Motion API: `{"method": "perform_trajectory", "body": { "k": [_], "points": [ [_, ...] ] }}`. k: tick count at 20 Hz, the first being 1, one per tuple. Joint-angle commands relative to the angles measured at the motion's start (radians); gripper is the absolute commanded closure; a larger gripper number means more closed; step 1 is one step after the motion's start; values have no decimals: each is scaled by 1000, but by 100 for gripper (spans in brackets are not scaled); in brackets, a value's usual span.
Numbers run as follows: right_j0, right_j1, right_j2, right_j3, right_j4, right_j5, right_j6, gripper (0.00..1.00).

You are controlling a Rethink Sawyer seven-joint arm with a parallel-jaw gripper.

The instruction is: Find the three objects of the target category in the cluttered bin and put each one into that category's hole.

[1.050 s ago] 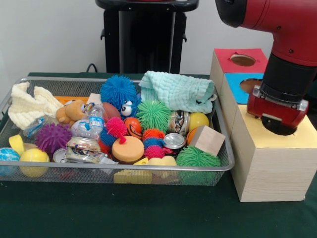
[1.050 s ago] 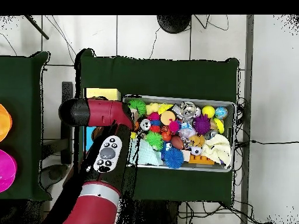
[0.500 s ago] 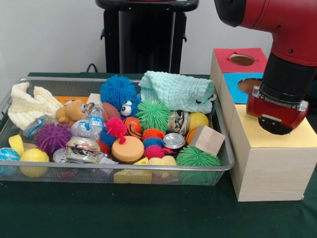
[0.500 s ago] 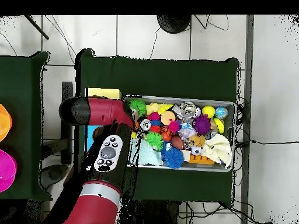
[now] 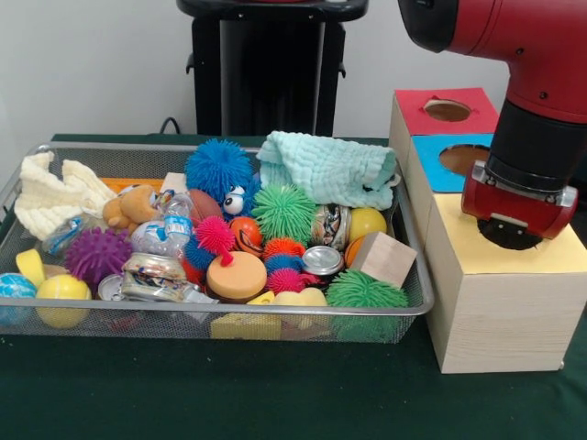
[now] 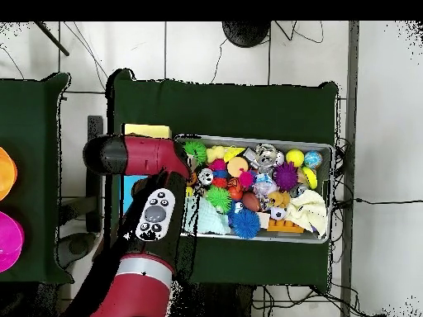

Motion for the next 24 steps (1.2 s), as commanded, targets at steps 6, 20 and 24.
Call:
{"method": "perform_trajectory", "body": {
  "k": [6, 20, 24],
  "points": [
    [-96, -67, 131, 153, 1, 56, 80, 0],
    [-79, -184, 110, 225, -29, 125, 103, 0],
    [-79, -196, 101, 224, -34, 134, 104, 0]
  ]
}}
